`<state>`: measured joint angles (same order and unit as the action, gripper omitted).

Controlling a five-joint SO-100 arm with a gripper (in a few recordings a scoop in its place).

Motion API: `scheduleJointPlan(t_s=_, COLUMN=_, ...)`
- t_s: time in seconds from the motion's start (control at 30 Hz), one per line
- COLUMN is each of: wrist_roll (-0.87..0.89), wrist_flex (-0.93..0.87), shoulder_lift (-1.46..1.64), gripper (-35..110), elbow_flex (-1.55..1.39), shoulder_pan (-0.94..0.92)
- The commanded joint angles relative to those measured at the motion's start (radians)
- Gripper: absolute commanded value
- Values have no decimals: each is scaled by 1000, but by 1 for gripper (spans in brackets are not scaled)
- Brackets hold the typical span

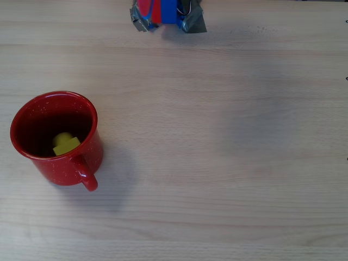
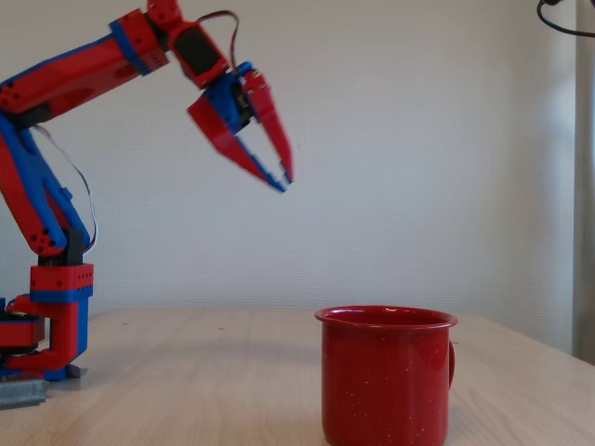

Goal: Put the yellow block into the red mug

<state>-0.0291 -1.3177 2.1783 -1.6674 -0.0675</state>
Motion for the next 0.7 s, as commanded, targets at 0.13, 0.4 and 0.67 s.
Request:
scheduleJointPlan(t_s=0.13, wrist_roll=17, wrist_flex=69, shoulder_lift=253, gripper=0, elbow_flex=-305, shoulder_pan=17)
scheduleJointPlan(t_s=0.4, wrist_roll=35, wrist_flex=156, shoulder_lift=586, gripper=0, elbow_flex=-730, shoulder_pan=64)
scheduleJointPlan(t_s=0.67, wrist_roll=86, wrist_flex=190, shoulder_lift=825, gripper=0, elbow_flex=-999, shoulder_pan=143)
